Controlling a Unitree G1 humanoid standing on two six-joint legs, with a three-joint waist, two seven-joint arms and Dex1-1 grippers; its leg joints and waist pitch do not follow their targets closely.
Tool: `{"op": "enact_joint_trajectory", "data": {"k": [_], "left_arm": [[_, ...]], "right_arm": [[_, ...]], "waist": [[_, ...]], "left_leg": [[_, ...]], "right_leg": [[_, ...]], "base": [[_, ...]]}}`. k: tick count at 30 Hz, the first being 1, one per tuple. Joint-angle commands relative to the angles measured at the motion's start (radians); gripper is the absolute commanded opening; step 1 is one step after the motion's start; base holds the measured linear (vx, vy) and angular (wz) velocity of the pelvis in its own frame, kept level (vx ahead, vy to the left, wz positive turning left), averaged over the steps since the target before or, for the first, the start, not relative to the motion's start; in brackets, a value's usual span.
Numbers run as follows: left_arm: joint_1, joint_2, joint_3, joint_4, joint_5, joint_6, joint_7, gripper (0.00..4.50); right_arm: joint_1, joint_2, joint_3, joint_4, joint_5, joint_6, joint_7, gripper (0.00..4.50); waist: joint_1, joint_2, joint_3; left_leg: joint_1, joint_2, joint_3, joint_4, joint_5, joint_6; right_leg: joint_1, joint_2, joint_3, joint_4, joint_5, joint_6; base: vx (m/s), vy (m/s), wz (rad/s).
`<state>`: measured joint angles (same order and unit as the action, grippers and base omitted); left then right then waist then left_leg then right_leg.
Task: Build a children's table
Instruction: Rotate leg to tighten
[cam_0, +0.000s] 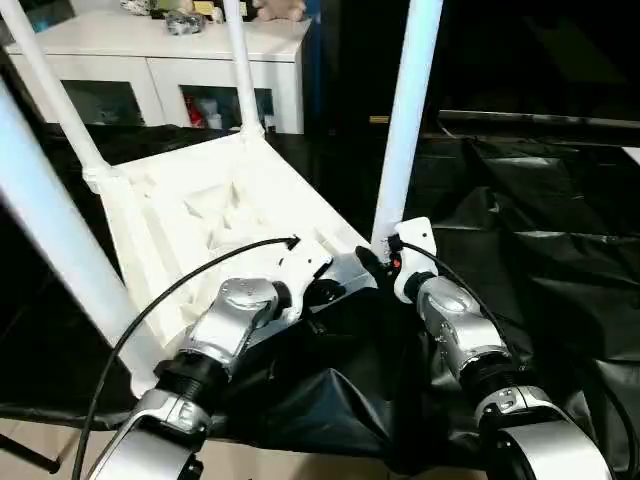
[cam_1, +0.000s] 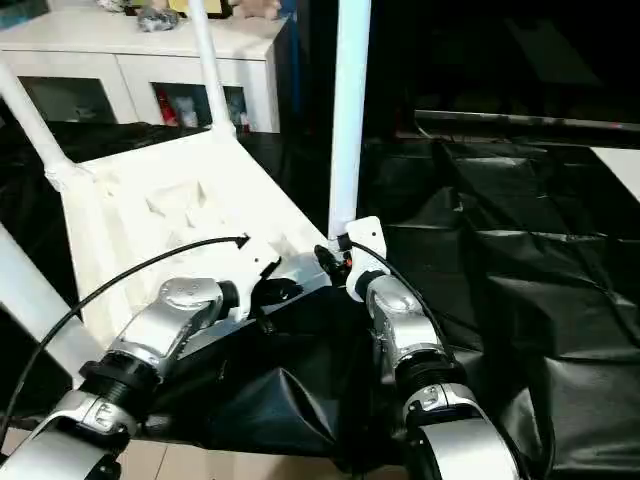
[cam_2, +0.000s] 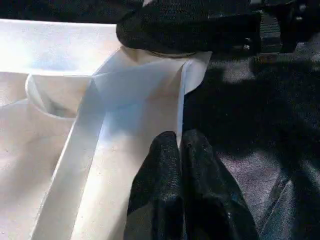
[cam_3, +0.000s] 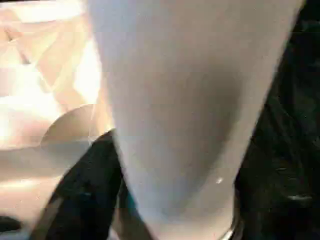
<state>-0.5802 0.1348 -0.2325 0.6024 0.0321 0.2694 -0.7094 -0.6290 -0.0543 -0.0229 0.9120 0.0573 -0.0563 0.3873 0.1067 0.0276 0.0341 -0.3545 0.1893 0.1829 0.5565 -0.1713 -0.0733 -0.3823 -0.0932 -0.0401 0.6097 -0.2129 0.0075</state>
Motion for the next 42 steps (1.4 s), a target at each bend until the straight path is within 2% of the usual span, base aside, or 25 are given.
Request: {"op": "enact_joint_trajectory", "data": {"k": [1,3,5,6,7,8,10,12,15,16,17,18,19,20,21,24,28,33,42], "left_arm": [[0.001,-0.021,0.021,0.038,-0.017,-0.024,0.073,0.0],[0.003,-0.01,0.024,0.044,-0.019,-0.042,0.051,0.0],[0.006,0.002,0.029,0.044,-0.022,-0.05,0.031,0.0],[0.018,0.027,0.033,0.033,-0.029,-0.063,-0.016,0.0],[0.027,0.042,0.035,0.022,-0.036,-0.071,-0.046,0.0],[0.036,0.056,0.035,0.008,-0.044,-0.078,-0.079,0.0],[0.053,0.079,0.033,-0.017,-0.061,-0.082,-0.132,0.0],[0.069,0.101,0.028,-0.044,-0.076,-0.079,-0.184,0.0],[0.111,0.162,0.01,-0.118,-0.107,-0.062,-0.31,0.0],[0.127,0.185,0.003,-0.145,-0.117,-0.051,-0.351,0.0],[0.134,0.193,0.0,-0.157,-0.123,-0.042,-0.366,0.0],[0.14,0.201,-0.004,-0.168,-0.127,-0.041,-0.381,0.0],[0.148,0.209,-0.007,-0.181,-0.131,-0.035,-0.394,0.0],[0.158,0.22,-0.01,-0.196,-0.135,-0.03,-0.409,0.0],[0.161,0.222,-0.009,-0.2,-0.135,-0.031,-0.412,0.0],[0.172,0.227,-0.007,-0.216,-0.134,-0.024,-0.418,0.0],[0.185,0.235,-0.007,-0.243,-0.138,-0.008,-0.426,0.0],[0.189,0.237,-0.004,-0.251,-0.136,-0.001,-0.431,0.0],[0.19,0.23,0.008,-0.241,-0.12,0.006,-0.396,0.0]], "right_arm": [[0.013,0.071,0.071,-0.009,0.014,-0.013,0.138,3.32],[0.013,0.061,0.08,-0.02,0.027,-0.012,0.189,3.76],[0.016,0.04,0.099,-0.033,0.027,-0.017,0.256,3.77],[0.024,-0.004,0.133,-0.054,0.016,-0.039,0.367,3.77],[0.029,-0.029,0.146,-0.07,0.013,-0.049,0.425,3.77],[0.034,-0.051,0.153,-0.087,0.018,-0.054,0.474,3.77],[0.038,-0.083,0.151,-0.111,0.034,-0.057,0.546,3.77],[0.04,-0.109,0.147,-0.131,0.051,-0.057,0.598,3.77],[0.037,-0.171,0.134,-0.166,0.082,-0.044,0.708,3.77],[0.036,-0.193,0.135,-0.172,0.086,-0.044,0.742,3.77],[0.036,-0.201,0.139,-0.175,0.087,-0.044,0.756,3.77],[0.036,-0.209,0.146,-0.177,0.085,-0.036,0.772,3.77],[0.038,-0.216,0.155,-0.178,0.077,-0.036,0.789,3.77],[0.04,-0.223,0.165,-0.177,0.065,-0.035,0.807,3.77],[0.042,-0.225,0.169,-0.178,0.059,-0.035,0.814,3.77],[0.047,-0.218,0.179,-0.178,0.05,-0.042,0.822,3.77],[0.048,-0.212,0.188,-0.182,0.056,-0.036,0.839,3.59],[0.046,-0.211,0.195,-0.181,0.06,-0.031,0.855,3.02],[0.059,-0.198,0.192,-0.17,0.05,-0.045,0.829,2.49]], "waist": [[-0.001,-0.021,-0.04],[-0.005,-0.023,-0.039],[-0.009,-0.023,-0.039],[-0.009,-0.024,-0.039],[-0.006,-0.026,-0.041],[-0.008,-0.025,-0.041],[-0.011,-0.023,-0.041],[-0.009,-0.02,-0.045],[-0.007,-0.019,-0.051],[-0.006,-0.017,-0.058],[-0.005,-0.016,-0.061],[-0.005,-0.014,-0.062],[-0.005,-0.014,-0.06],[0.0,-0.011,-0.061],[0.0,-0.011,-0.06],[0.007,-0.011,-0.056],[0.007,-0.015,-0.053],[0.009,-0.017,-0.055],[0.009,-0.017,-0.056]], "left_leg": [[0.0,0.03,-0.016,-0.07,-0.318,0.027],[-0.004,0.03,-0.018,-0.072,-0.312,0.026],[-0.004,0.03,-0.017,-0.071,-0.317,0.029],[-0.004,0.03,-0.017,-0.069,-0.315,0.034],[-0.005,0.032,-0.015,-0.066,-0.295,0.044],[-0.012,0.032,-0.015,-0.066,-0.278,0.057],[-0.02,0.031,-0.018,-0.068,-0.248,0.057],[-0.012,0.034,-0.017,-0.063,-0.237,0.062],[-0.015,0.036,-0.014,-0.054,-0.177,0.084],[-0.017,0.035,-0.013,-0.047,-0.124,0.1],[-0.017,0.036,-0.012,-0.042,-0.097,0.111],[-0.018,0.034,-0.009,-0.034,-0.061,0.131],[-0.02,0.033,-0.007,-0.032,-0.063,0.146],[-0.015,0.036,-0.007,-0.031,-0.079,0.149],[-0.015,0.037,-0.007,-0.032,-0.089,0.147],[-0.009,0.041,-0.005,-0.036,-0.132,0.129],[-0.012,0.041,-0.005,-0.041,-0.163,0.101],[-0.013,0.038,-0.004,-0.036,-0.134,0.104],[-0.014,0.037,-0.004,-0.034,-0.124,0.113]], "right_leg": [[0.019,-0.053,0.031,-0.105,-0.408,-0.115],[0.022,-0.052,0.029,-0.104,-0.408,-0.114],[0.021,-0.052,0.028,-0.105,-0.408,-0.119],[0.022,-0.054,0.027,-0.108,-0.415,-0.121],[0.024,-0.054,0.029,-0.104,-0.382,-0.127],[0.028,-0.051,0.028,-0.098,-0.342,-0.134],[0.034,-0.052,0.024,-0.094,-0.333,-0.136],[0.03,-0.052,0.025,-0.091,-0.293,-0.162],[0.036,-0.047,0.023,-0.075,-0.163,-0.214],[0.038,-0.043,0.02,-0.062,-0.065,-0.236],[0.037,-0.041,0.019,-0.055,-0.011,-0.25],[0.034,-0.036,0.019,-0.045,0.082,-0.277],[0.031,-0.035,0.017,-0.044,0.11,-0.291],[0.029,-0.036,0.016,-0.044,0.101,-0.299],[0.028,-0.037,0.016,-0.044,0.091,-0.301],[0.024,-0.038,0.017,-0.049,0.024,-0.299],[0.027,-0.043,0.02,-0.053,-0.034,-0.273],[0.028,-0.044,0.022,-0.05,-0.013,-0.266],[0.029,-0.042,0.021,-0.048,0.002,-0.269]], "base": [[0.0,0.0,0.0],[0.0,0.0,0.0],[0.0,0.0,0.0],[0.0,0.0,0.0],[0.0,0.0,0.0],[0.0,0.0,0.0],[0.0,0.0,0.0],[0.0,0.0,0.0],[0.0,0.0,0.0],[0.0,0.0,0.0],[0.0,0.0,0.0],[0.0,0.0,0.0],[0.0,0.0,0.0],[0.0,0.0,0.0],[0.0,0.0,0.0],[0.0,0.0,0.0],[0.0,0.0,0.0],[0.0,0.0,0.0],[0.0,0.0,0.0]]}}
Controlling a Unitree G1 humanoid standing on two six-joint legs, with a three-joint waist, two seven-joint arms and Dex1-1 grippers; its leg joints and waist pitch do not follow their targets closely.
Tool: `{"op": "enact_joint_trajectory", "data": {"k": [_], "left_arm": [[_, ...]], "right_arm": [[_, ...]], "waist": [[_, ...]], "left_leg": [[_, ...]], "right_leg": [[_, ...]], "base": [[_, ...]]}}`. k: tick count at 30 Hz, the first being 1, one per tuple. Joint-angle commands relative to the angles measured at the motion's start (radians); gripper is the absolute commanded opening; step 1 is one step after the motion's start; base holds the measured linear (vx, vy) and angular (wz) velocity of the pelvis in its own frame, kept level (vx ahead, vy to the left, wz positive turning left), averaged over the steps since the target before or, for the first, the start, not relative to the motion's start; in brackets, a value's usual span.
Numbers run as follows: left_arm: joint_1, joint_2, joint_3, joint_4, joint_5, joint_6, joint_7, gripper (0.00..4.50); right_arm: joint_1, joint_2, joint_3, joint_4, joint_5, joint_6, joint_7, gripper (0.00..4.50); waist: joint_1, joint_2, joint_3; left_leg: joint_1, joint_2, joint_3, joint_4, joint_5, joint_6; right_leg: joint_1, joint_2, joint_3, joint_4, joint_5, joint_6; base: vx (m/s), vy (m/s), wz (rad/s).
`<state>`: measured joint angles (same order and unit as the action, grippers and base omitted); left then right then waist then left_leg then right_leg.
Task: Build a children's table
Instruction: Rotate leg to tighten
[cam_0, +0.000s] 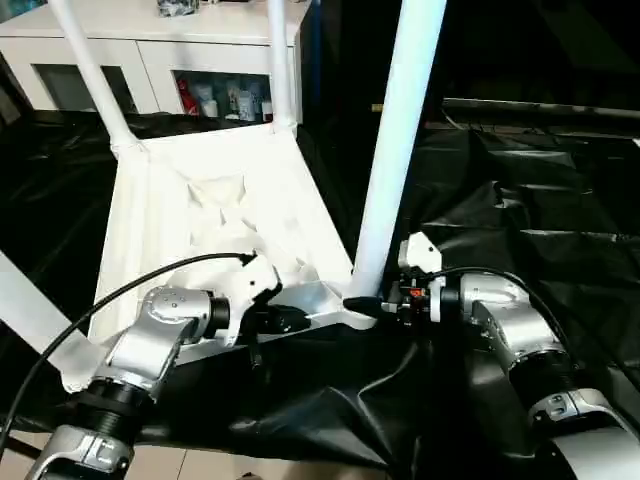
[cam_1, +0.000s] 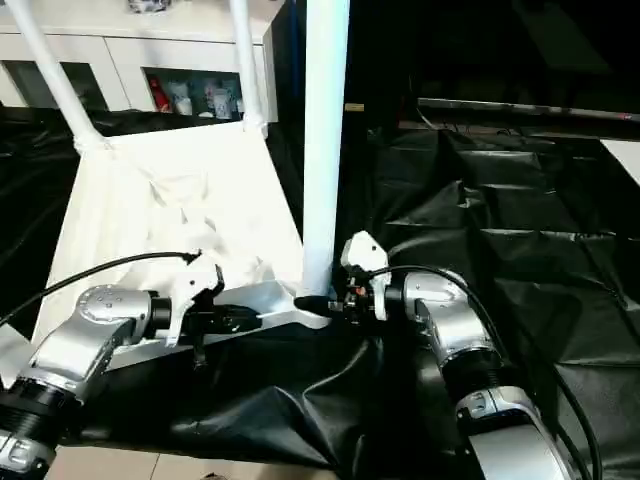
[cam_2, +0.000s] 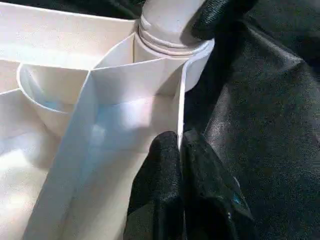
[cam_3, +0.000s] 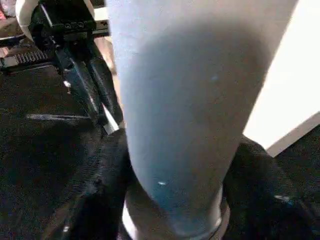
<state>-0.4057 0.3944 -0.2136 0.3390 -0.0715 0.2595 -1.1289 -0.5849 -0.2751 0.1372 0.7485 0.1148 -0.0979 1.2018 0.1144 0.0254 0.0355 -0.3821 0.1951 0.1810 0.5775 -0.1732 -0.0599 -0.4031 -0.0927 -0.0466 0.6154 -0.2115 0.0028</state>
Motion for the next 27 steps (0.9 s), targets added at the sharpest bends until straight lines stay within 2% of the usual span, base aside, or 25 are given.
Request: {"op": "enact_joint_trajectory", "data": {"k": [1,4,6,7,9,11,12,13,16,17,21,22,27], "left_arm": [[0.01,-0.038,-0.007,0.031,-0.01,0.018,0.044,0.0],[-0.029,-0.086,0.01,0.089,0.018,0.018,0.15,0.0],[-0.063,-0.124,0.015,0.13,0.036,0.025,0.223,0.0],[-0.063,-0.124,0.015,0.13,0.036,0.025,0.223,0.0],[-0.111,-0.18,0.021,0.186,0.059,0.036,0.325,0.0],[-0.129,-0.2,0.023,0.207,0.068,0.04,0.363,0.0],[-0.169,-0.248,0.027,0.256,0.089,0.048,0.46,0.0],[-0.176,-0.258,0.027,0.265,0.094,0.047,0.48,0.0],[-0.194,-0.281,0.029,0.289,0.106,0.042,0.522,0.0],[-0.204,-0.305,0.021,0.303,0.119,0.034,0.541,0.0],[-0.199,-0.334,-0.005,0.295,0.122,0.022,0.512,0.0],[-0.195,-0.332,-0.009,0.292,0.118,0.021,0.496,0.0],[-0.186,-0.307,-0.009,0.286,0.107,0.009,0.447,0.0]], "right_arm": [[0.02,0.031,0.026,-0.006,-0.005,-0.002,-0.003,2.36],[0.029,0.073,-0.004,0.015,-0.004,0.019,-0.119,2.19],[0.032,0.114,-0.03,0.042,-0.008,0.046,-0.243,2.13],[0.032,0.114,-0.03,0.042,-0.008,0.046,-0.243,2.09],[0.034,0.172,-0.058,0.065,-0.019,0.104,-0.416,2.05],[0.034,0.194,-0.069,0.073,-0.021,0.126,-0.479,2.04],[0.02,0.243,-0.091,0.097,-0.029,0.169,-0.623,2.04],[0.017,0.253,-0.094,0.103,-0.031,0.175,-0.648,2.04],[0.007,0.274,-0.093,0.115,-0.044,0.182,-0.695,2.04],[-0.006,0.295,-0.081,0.124,-0.065,0.165,-0.715,2.04],[-0.034,0.32,-0.085,0.134,-0.065,0.13,-0.73,2.04],[-0.033,0.323,-0.087,0.122,-0.056,0.127,-0.712,2.58],[-0.018,0.312,-0.079,0.074,-0.037,0.12,-0.64,3.08]], "waist": [[0.002,-0.015,-0.058],[-0.001,-0.017,-0.054],[-0.004,-0.018,-0.047],[-0.005,-0.019,-0.045],[-0.008,-0.012,-0.041],[-0.008,-0.015,-0.041],[-0.011,-0.003,-0.038],[-0.018,-0.004,-0.035],[-0.017,-0.009,-0.036],[-0.016,-0.002,-0.038],[-0.016,-0.004,-0.04],[-0.015,-0.006,-0.04],[-0.013,-0.006,-0.042]], "left_leg": [[0.014,0.031,-0.002,-0.055,-0.124,0.097],[0.016,0.03,-0.001,-0.058,-0.146,0.086],[0.02,0.03,-0.005,-0.068,-0.21,0.046],[0.022,0.029,-0.006,-0.072,-0.242,0.027],[0.028,0.028,-0.008,-0.077,-0.277,0.008],[0.034,0.028,-0.011,-0.081,-0.317,-0.008],[0.035,0.028,-0.012,-0.085,-0.328,-0.019],[0.04,0.026,-0.013,-0.088,-0.364,-0.036],[0.042,0.025,-0.019,-0.09,-0.411,-0.033],[0.041,0.025,-0.021,-0.091,-0.41,-0.033],[0.036,0.026,-0.018,-0.092,-0.39,-0.025],[0.034,0.025,-0.018,-0.092,-0.383,-0.02],[0.031,0.027,-0.016,-0.092,-0.348,-0.005]], "right_leg": [[0.05,-0.043,0.027,-0.053,-0.005,-0.263],[0.046,-0.043,0.03,-0.06,-0.046,-0.254],[0.046,-0.049,0.033,-0.074,-0.173,-0.229],[0.046,-0.05,0.034,-0.08,-0.24,-0.207],[0.04,-0.05,0.038,-0.089,-0.304,-0.182],[0.039,-0.053,0.037,-0.097,-0.373,-0.157],[0.035,-0.05,0.039,-0.099,-0.384,-0.15],[0.03,-0.046,0.037,-0.105,-0.408,-0.142],[0.033,-0.053,0.036,-0.115,-0.469,-0.116],[0.032,-0.054,0.037,-0.114,-0.464,-0.114],[0.034,-0.051,0.037,-0.111,-0.389,-0.127],[0.036,-0.051,0.038,-0.11,-0.374,-0.131],[0.039,-0.052,0.039,-0.106,-0.321,-0.144]], "base": [[0.0,0.0,0.0],[0.0,0.0,0.0],[0.0,0.0,0.0],[0.0,0.0,0.0],[0.0,0.0,0.0],[0.0,0.0,0.0],[0.0,0.0,0.0],[0.0,0.0,0.0],[0.0,0.0,0.0],[0.0,0.0,0.0],[0.0,0.0,0.0],[0.0,0.0,0.0],[0.0,0.0,0.0]]}}
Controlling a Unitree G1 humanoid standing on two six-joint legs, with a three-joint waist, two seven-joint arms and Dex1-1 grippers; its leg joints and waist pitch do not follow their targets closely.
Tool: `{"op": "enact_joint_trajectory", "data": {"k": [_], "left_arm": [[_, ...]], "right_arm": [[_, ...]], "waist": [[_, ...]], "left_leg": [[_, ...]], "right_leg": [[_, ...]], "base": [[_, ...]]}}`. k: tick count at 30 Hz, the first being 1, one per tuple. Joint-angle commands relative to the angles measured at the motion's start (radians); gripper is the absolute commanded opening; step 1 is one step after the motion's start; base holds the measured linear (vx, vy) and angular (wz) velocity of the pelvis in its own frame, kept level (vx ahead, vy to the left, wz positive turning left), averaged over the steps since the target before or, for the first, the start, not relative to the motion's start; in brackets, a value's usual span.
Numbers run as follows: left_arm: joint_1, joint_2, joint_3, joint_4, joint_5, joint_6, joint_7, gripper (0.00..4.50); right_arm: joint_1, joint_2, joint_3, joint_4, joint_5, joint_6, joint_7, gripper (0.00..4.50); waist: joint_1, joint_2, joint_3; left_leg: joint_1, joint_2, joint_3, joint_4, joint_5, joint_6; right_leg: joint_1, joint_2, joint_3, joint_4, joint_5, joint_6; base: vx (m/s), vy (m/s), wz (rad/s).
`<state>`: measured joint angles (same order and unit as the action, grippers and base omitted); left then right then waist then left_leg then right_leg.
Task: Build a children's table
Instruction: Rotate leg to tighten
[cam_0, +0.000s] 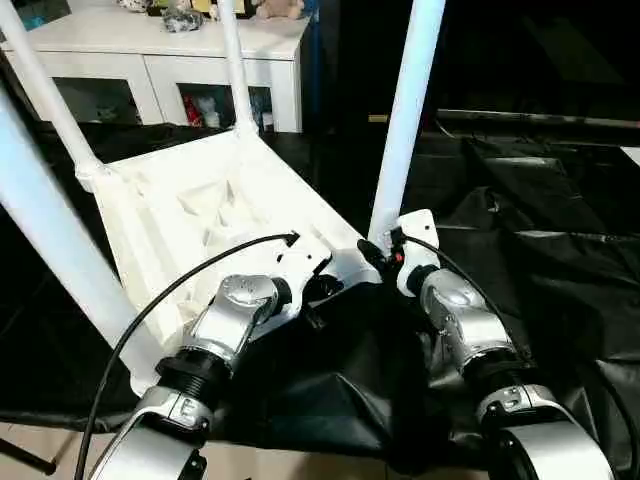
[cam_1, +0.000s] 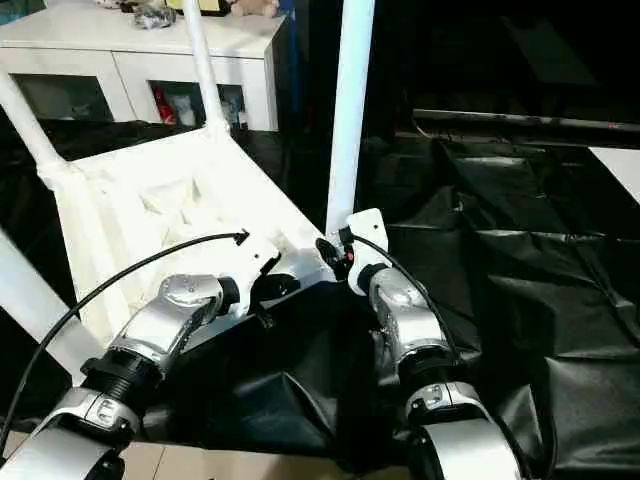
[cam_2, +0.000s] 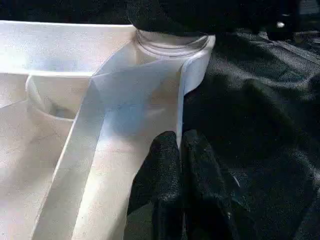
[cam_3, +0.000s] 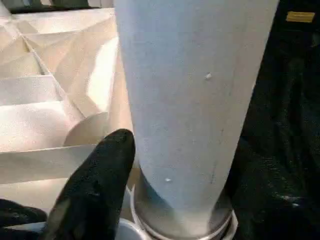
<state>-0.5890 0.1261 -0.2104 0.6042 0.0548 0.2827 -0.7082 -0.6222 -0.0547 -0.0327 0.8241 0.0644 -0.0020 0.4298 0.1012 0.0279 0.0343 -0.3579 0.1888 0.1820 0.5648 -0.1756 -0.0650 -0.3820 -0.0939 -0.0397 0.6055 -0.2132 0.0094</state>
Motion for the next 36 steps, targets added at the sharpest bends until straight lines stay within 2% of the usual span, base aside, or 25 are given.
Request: {"op": "enact_joint_trajectory", "data": {"k": [1,3,4,6,7,9,11,12,13,14,15,16,17,18,19,20,21,22,23,24,26,29,30,33,36], "left_arm": [[0.002,-0.025,-0.012,0.014,-0.026,-0.014,-0.001,0.0],[0.008,-0.007,-0.014,0.006,-0.031,-0.018,-0.03,0.0],[0.018,0.015,-0.015,-0.007,-0.04,-0.018,-0.075,0.0],[0.033,0.048,-0.024,-0.027,-0.049,-0.026,-0.151,0.0],[0.045,0.073,-0.033,-0.045,-0.059,-0.029,-0.208,0.0],[0.053,0.089,-0.039,-0.057,-0.065,-0.032,-0.244,0.0],[0.076,0.132,-0.06,-0.093,-0.083,-0.051,-0.345,0.0],[0.084,0.15,-0.069,-0.106,-0.088,-0.057,-0.381,0.0],[0.091,0.179,-0.084,-0.119,-0.092,-0.061,-0.432,0.0],[0.094,0.199,-0.092,-0.125,-0.092,-0.057,-0.459,0.0],[0.094,0.219,-0.094,-0.128,-0.098,-0.061,-0.493,0.0],[0.094,0.219,-0.094,-0.128,-0.098,-0.061,-0.494,0.0],[0.094,0.235,-0.094,-0.131,-0.104,-0.061,-0.524,0.0],[0.094,0.235,-0.094,-0.131,-0.104,-0.061,-0.524,0.0],[0.093,0.243,-0.093,-0.133,-0.11,-0.06,-0.544,0.0],[0.09,0.26,-0.097,-0.132,-0.112,-0.071,-0.58,0.0],[0.087,0.27,-0.099,-0.128,-0.112,-0.082,-0.604,0.0],[0.087,0.27,-0.099,-0.128,-0.112,-0.082,-0.604,0.0],[0.082,0.28,-0.101,-0.127,-0.118,-0.087,-0.635,0.0],[0.082,0.28,-0.101,-0.127,-0.118,-0.087,-0.635,0.0],[0.077,0.294,-0.107,-0.131,-0.133,-0.099,-0.678,0.0],[0.077,0.307,-0.114,-0.136,-0.142,-0.105,-0.707,0.0],[0.077,0.312,-0.117,-0.137,-0.143,-0.107,-0.716,0.0],[0.083,0.324,-0.112,-0.149,-0.149,-0.117,-0.739,0.0],[0.09,0.337,-0.11,-0.177,-0.156,-0.121,-0.756,0.0]], "right_arm": [[0.027,0.074,0.102,-0.026,0.023,0.032,0.186,3.17],[0.038,0.045,0.119,-0.059,0.032,0.041,0.256,3.17],[0.056,0.001,0.135,-0.107,0.052,0.065,0.359,3.17],[0.083,-0.066,0.146,-0.172,0.08,0.084,0.484,3.17],[0.101,-0.119,0.143,-0.213,0.099,0.087,0.545,3.17],[0.113,-0.153,0.14,-0.239,0.111,0.087,0.579,3.17],[0.135,-0.239,0.121,-0.283,0.139,0.113,0.647,3.17],[0.146,-0.27,0.111,-0.303,0.152,0.126,0.673,3.17],[0.165,-0.31,0.092,-0.338,0.172,0.144,0.713,3.17],[0.18,-0.338,0.077,-0.366,0.189,0.164,0.741,3.17],[0.203,-0.38,0.056,-0.405,0.215,0.204,0.783,3.17],[0.203,-0.381,0.056,-0.407,0.216,0.205,0.785,3.17],[0.228,-0.425,0.038,-0.442,0.241,0.24,0.829,3.17],[0.228,-0.425,0.038,-0.442,0.241,0.24,0.829,3.17],[0.245,-0.454,0.03,-0.466,0.26,0.264,0.86,3.17],[0.271,-0.499,0.018,-0.497,0.288,0.302,0.9,3.17],[0.289,-0.529,0.008,-0.516,0.309,0.329,0.925,3.17],[0.289,-0.529,0.008,-0.516,0.309,0.329,0.925,3.17],[0.297,-0.546,-0.007,-0.512,0.31,0.324,0.92,3.17],[0.297,-0.546,-0.007,-0.512,0.31,0.324,0.92,3.17],[0.29,-0.535,-0.033,-0.482,0.283,0.272,0.842,3.17],[0.276,-0.499,-0.04,-0.452,0.249,0.223,0.749,3.17],[0.269,-0.481,-0.04,-0.44,0.237,0.208,0.713,3.17],[0.227,-0.411,-0.05,-0.369,0.188,0.184,0.515,3.17],[0.19,-0.349,-0.063,-0.311,0.155,0.16,0.365,3.17]], "waist": [[0.001,-0.009,-0.042],[0.002,-0.009,-0.042],[0.005,-0.011,-0.045],[0.007,-0.012,-0.046],[0.013,-0.01,-0.047],[0.018,-0.009,-0.048],[0.024,-0.004,-0.056],[0.025,0.0,-0.057],[0.025,0.0,-0.057],[0.028,0.005,-0.057],[0.031,0.003,-0.059],[0.036,0.008,-0.06],[0.036,0.011,-0.059],[0.041,0.008,-0.06],[0.039,0.008,-0.059],[0.041,0.015,-0.058],[0.042,0.011,-0.057],[0.042,0.01,-0.056],[0.041,0.018,-0.056],[0.039,0.013,-0.054],[0.037,0.016,-0.054],[0.037,0.016,-0.056],[0.036,0.012,-0.057],[0.038,0.017,-0.057],[0.033,0.017,-0.06]], "left_leg": [[0.006,0.032,-0.016,-0.078,-0.334,0.006],[0.003,0.032,-0.015,-0.077,-0.318,0.014],[0.002,0.032,-0.013,-0.074,-0.283,0.029],[0.002,0.033,-0.01,-0.069,-0.245,0.047],[0.001,0.035,-0.01,-0.066,-0.227,0.056],[-0.002,0.037,-0.007,-0.063,-0.21,0.064],[-0.004,0.038,-0.008,-0.055,-0.137,0.08],[-0.005,0.037,-0.008,-0.053,-0.124,0.085],[-0.006,0.038,-0.008,-0.051,-0.118,0.091],[-0.005,0.039,-0.007,-0.048,-0.125,0.098],[-0.003,0.04,-0.007,-0.047,-0.127,0.102],[-0.002,0.04,-0.007,-0.045,-0.122,0.102],[-0.002,0.04,-0.008,-0.044,-0.125,0.1],[-0.001,0.041,-0.006,-0.042,-0.126,0.101],[-0.006,0.038,-0.007,-0.043,-0.127,0.099],[-0.006,0.039,-0.008,-0.042,-0.137,0.097],[-0.005,0.041,-0.008,-0.042,-0.149,0.095],[-0.007,0.04,-0.008,-0.043,-0.164,0.092],[-0.008,0.04,-0.008,-0.044,-0.173,0.086],[-0.007,0.04,-0.008,-0.045,-0.188,0.077],[-0.006,0.039,-0.007,-0.046,-0.188,0.06],[-0.005,0.038,-0.006,-0.044,-0.173,0.052],[-0.007,0.037,-0.006,-0.044,-0.167,0.051],[-0.003,0.037,-0.005,-0.043,-0.162,0.041],[-0.005,0.035,-0.007,-0.045,-0.142,0.019]], "right_leg": [[0.021,-0.049,0.032,-0.094,-0.299,-0.157],[0.024,-0.048,0.032,-0.091,-0.273,-0.161],[0.03,-0.047,0.031,-0.089,-0.23,-0.167],[0.029,-0.047,0.03,-0.084,-0.178,-0.187],[0.034,-0.047,0.029,-0.08,-0.158,-0.195],[0.034,-0.046,0.028,-0.076,-0.128,-0.203],[0.038,-0.042,0.023,-0.059,-0.007,-0.237],[0.038,-0.041,0.022,-0.057,0.017,-0.244],[0.037,-0.04,0.022,-0.054,0.04,-0.249],[0.034,-0.037,0.021,-0.053,0.059,-0.257],[0.035,-0.038,0.021,-0.05,0.07,-0.262],[0.034,-0.035,0.02,-0.05,0.086,-0.267],[0.033,-0.035,0.02,-0.048,0.091,-0.272],[0.033,-0.037,0.021,-0.047,0.104,-0.278],[0.035,-0.037,0.019,-0.046,0.103,-0.284],[0.035,-0.038,0.019,-0.048,0.091,-0.281],[0.036,-0.041,0.02,-0.049,0.075,-0.279],[0.037,-0.042,0.02,-0.053,0.049,-0.278],[0.035,-0.044,0.02,-0.052,0.036,-0.277],[0.035,-0.044,0.019,-0.057,0.003,-0.276],[0.032,-0.046,0.021,-0.06,-0.036,-0.27],[0.029,-0.047,0.022,-0.057,-0.044,-0.269],[0.029,-0.046,0.021,-0.057,-0.042,-0.268],[0.024,-0.043,0.021,-0.054,-0.041,-0.266],[0.025,-0.041,0.02,-0.046,-0.016,-0.262]], "base": [[0.0,0.0,0.0],[0.0,0.0,0.0],[0.0,0.0,0.0],[0.0,0.0,0.0],[0.0,0.0,0.0],[0.0,0.0,0.0],[0.0,0.0,0.0],[0.0,0.0,0.0],[0.0,0.0,0.0],[0.0,0.0,0.0],[0.0,0.0,0.0],[0.0,0.0,0.0],[0.0,0.0,0.0],[0.0,0.0,0.0],[0.0,0.0,0.0],[0.0,0.0,0.0],[0.0,0.0,0.0],[0.0,0.0,0.0],[0.0,0.0,0.0],[0.0,0.0,0.0],[0.0,0.0,0.0],[0.0,0.0,0.0],[0.0,0.0,0.0],[0.0,0.0,0.0],[0.0,0.0,0.0]]}}
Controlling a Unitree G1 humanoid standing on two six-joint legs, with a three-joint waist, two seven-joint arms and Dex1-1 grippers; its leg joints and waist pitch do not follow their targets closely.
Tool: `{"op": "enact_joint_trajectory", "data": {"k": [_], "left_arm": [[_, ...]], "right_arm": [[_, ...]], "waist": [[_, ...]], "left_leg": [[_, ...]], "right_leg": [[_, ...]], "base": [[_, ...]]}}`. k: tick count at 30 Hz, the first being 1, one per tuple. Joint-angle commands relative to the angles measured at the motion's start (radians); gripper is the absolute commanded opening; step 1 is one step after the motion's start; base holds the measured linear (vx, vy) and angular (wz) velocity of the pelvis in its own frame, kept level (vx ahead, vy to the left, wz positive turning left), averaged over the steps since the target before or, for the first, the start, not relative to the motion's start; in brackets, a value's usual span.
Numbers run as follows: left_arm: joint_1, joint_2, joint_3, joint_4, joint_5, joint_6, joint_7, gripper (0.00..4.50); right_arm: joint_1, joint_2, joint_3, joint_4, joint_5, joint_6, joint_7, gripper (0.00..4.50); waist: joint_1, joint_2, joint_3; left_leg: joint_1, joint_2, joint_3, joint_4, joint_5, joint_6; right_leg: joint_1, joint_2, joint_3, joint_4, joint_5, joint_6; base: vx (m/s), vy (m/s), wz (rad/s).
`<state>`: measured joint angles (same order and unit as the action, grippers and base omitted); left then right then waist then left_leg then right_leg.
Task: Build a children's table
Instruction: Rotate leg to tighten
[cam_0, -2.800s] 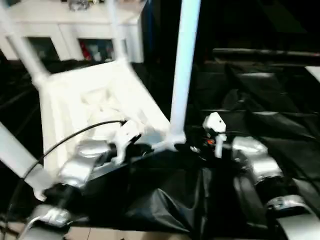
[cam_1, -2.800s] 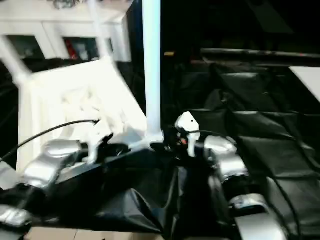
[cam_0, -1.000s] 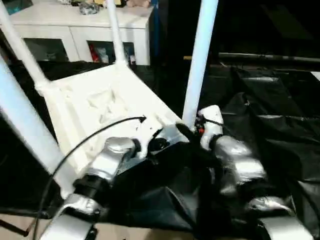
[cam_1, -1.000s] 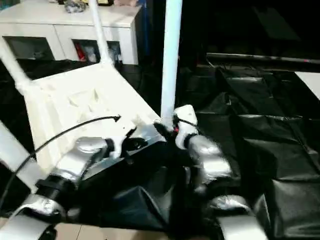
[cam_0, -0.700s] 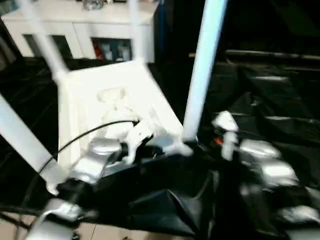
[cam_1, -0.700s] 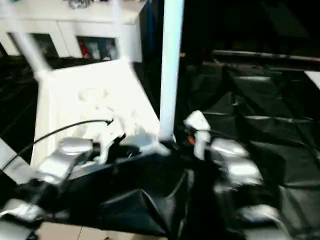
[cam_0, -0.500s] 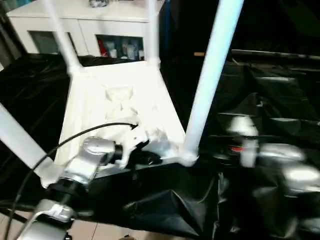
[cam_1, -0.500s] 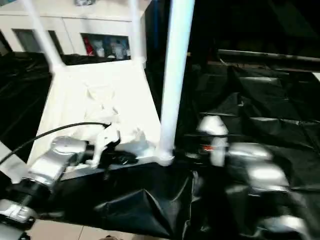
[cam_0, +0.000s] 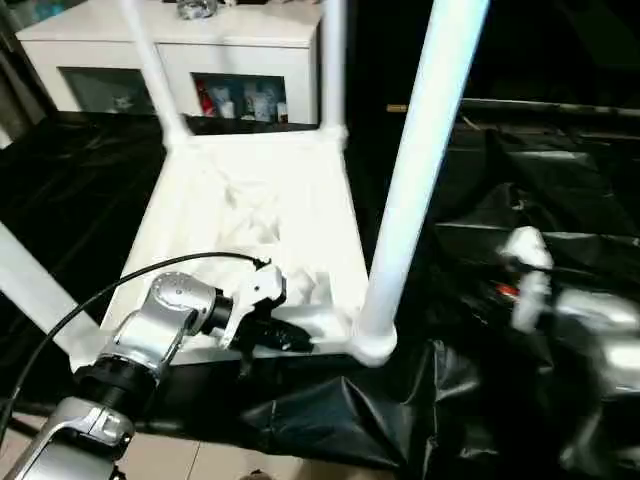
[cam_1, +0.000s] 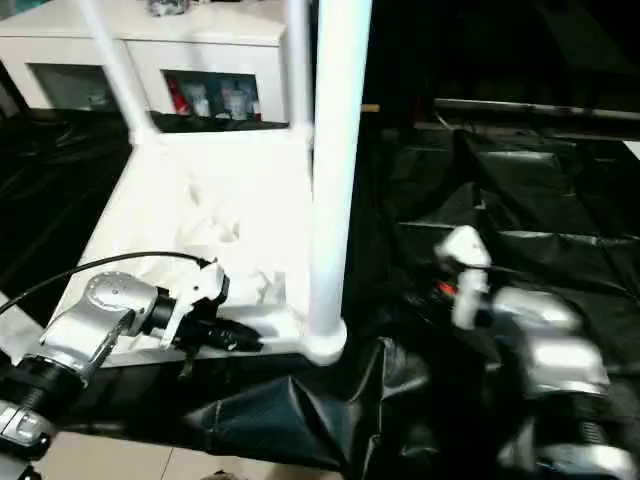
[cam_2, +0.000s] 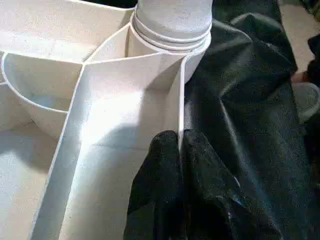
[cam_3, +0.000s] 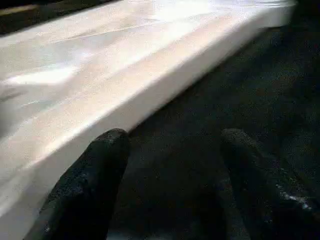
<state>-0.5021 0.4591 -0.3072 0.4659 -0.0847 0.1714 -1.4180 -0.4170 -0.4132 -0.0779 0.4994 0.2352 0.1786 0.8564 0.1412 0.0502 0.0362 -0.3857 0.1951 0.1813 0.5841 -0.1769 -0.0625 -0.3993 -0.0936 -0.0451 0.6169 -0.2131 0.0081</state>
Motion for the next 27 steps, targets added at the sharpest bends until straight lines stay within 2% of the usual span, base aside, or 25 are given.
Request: {"op": "enact_joint_trajectory", "data": {"k": [1,3,4,5,7,8,13,20,21,22,23,24,25,26,27], "left_arm": [[0.003,0.007,-0.014,-0.043,-0.017,-0.012,-0.049,0.0],[0.003,0.012,-0.015,-0.046,-0.016,-0.028,-0.052,0.0],[0.002,0.017,-0.016,-0.044,-0.016,-0.031,-0.057,0.0],[0.001,0.022,-0.018,-0.045,-0.014,-0.043,-0.06,0.0],[0.001,0.029,-0.023,-0.045,-0.009,-0.053,-0.066,0.0],[0.004,0.036,-0.027,-0.05,-0.004,-0.068,-0.069,0.0],[0.018,0.071,-0.046,-0.072,0.01,-0.114,-0.106,0.0],[0.014,0.075,-0.024,-0.058,0.009,-0.196,-0.076,0.0],[0.015,0.075,-0.018,-0.056,0.008,-0.208,-0.063,0.28],[0.016,0.074,-0.016,-0.056,0.008,-0.212,-0.059,0.28],[0.023,0.087,-0.006,-0.07,0.003,-0.214,-0.052,0.57],[0.026,0.091,-0.002,-0.078,0.001,-0.214,-0.052,0.6],[0.031,0.098,0.003,-0.088,-0.005,-0.212,-0.053,0.6],[0.035,0.106,0.009,-0.102,-0.011,-0.206,-0.055,0.7],[0.042,0.115,0.018,-0.119,-0.019,-0.2,-0.056,0.85]], "right_arm": [[-0.016,0.021,-0.018,0.011,-0.013,-0.024,-0.07,3.17],[-0.016,0.051,-0.017,0.0,-0.015,-0.04,-0.091,3.17],[-0.018,0.071,-0.017,-0.001,-0.017,-0.045,-0.11,3.17],[-0.019,0.092,-0.016,-0.003,-0.019,-0.052,-0.131,3.17],[-0.02,0.117,-0.015,-0.002,-0.021,-0.06,-0.16,3.17],[-0.019,0.135,-0.013,0.001,-0.024,-0.071,-0.191,3.17],[-0.019,0.201,-0.014,0.008,-0.016,-0.094,-0.266,3.17],[-0.011,0.229,0.008,-0.015,-0.015,-0.104,-0.26,3.17],[-0.013,0.232,0.01,-0.015,-0.015,-0.107,-0.265,3.2],[-0.014,0.233,0.011,-0.014,-0.014,-0.108,-0.268,3.2],[-0.016,0.239,0.018,-0.011,-0.019,-0.113,-0.271,3.21],[-0.014,0.241,0.019,-0.012,-0.02,-0.115,-0.272,3.21],[-0.013,0.243,0.021,-0.013,-0.022,-0.116,-0.273,3.21],[-0.014,0.244,0.022,-0.012,-0.023,-0.116,-0.273,3.21],[-0.015,0.246,0.023,-0.012,-0.024,-0.117,-0.274,3.21]], "waist": [[-0.007,-0.004,-0.062],[-0.004,-0.002,-0.063],[-0.004,-0.002,-0.065],[-0.005,-0.006,-0.065],[-0.005,-0.003,-0.065],[-0.005,-0.006,-0.064],[-0.007,-0.001,-0.062],[-0.007,0.0,-0.063],[-0.007,-0.001,-0.063],[-0.007,-0.001,-0.063],[-0.006,-0.005,-0.063],[-0.007,-0.011,-0.062],[-0.007,-0.006,-0.062],[-0.008,-0.009,-0.062],[-0.008,-0.007,-0.061]], "left_leg": [[0.023,0.029,-0.005,-0.063,-0.148,0.017],[0.024,0.029,-0.003,-0.06,-0.142,0.028],[0.02,0.028,-0.004,-0.06,-0.125,0.034],[0.019,0.027,-0.004,-0.06,-0.118,0.039],[0.021,0.028,-0.003,-0.059,-0.121,0.039],[0.02,0.028,-0.003,-0.06,-0.121,0.039],[0.024,0.031,-0.004,-0.068,-0.171,0.007],[0.023,0.029,-0.003,-0.066,-0.161,0.002],[0.022,0.029,-0.003,-0.066,-0.157,0.003],[0.022,0.029,-0.003,-0.066,-0.161,0.004],[0.021,0.029,-0.003,-0.066,-0.163,0.005],[0.019,0.029,-0.003,-0.068,-0.163,0.006],[0.02,0.03,-0.004,-0.068,-0.164,0.003],[0.02,0.031,-0.004,-0.068,-0.164,0.002],[0.02,0.031,-0.003,-0.069,-0.167,0.0]], "right_leg": [[0.043,-0.041,0.026,-0.057,-0.004,-0.258],[0.043,-0.04,0.026,-0.055,0.026,-0.256],[0.045,-0.041,0.025,-0.052,0.048,-0.253],[0.045,-0.041,0.025,-0.05,0.058,-0.252],[0.044,-0.04,0.025,-0.052,0.05,-0.249],[0.044,-0.041,0.026,-0.052,0.047,-0.247],[0.039,-0.041,0.027,-0.055,-0.017,-0.23],[0.041,-0.04,0.028,-0.051,0.019,-0.224],[0.042,-0.04,0.028,-0.05,0.024,-0.223],[0.041,-0.041,0.028,-0.051,0.018,-0.222],[0.042,-0.042,0.028,-0.05,0.009,-0.221],[0.043,-0.042,0.028,-0.051,0.001,-0.219],[0.042,-0.043,0.028,-0.051,-0.014,-0.216],[0.042,-0.043,0.029,-0.051,-0.016,-0.217],[0.04,-0.042,0.029,-0.051,-0.02,-0.22]], "base": [[0.0,0.0,0.0],[0.0,0.0,0.0],[0.0,0.0,0.0],[0.0,0.0,0.0],[0.0,0.0,0.0],[0.0,0.0,0.0],[0.0,0.0,0.0],[0.0,0.0,0.0],[0.0,0.0,0.0],[0.0,0.0,0.0],[0.0,0.0,0.0],[0.0,0.0,0.0],[0.0,0.0,0.0],[0.0,0.0,0.0],[0.0,0.0,0.0]]}}
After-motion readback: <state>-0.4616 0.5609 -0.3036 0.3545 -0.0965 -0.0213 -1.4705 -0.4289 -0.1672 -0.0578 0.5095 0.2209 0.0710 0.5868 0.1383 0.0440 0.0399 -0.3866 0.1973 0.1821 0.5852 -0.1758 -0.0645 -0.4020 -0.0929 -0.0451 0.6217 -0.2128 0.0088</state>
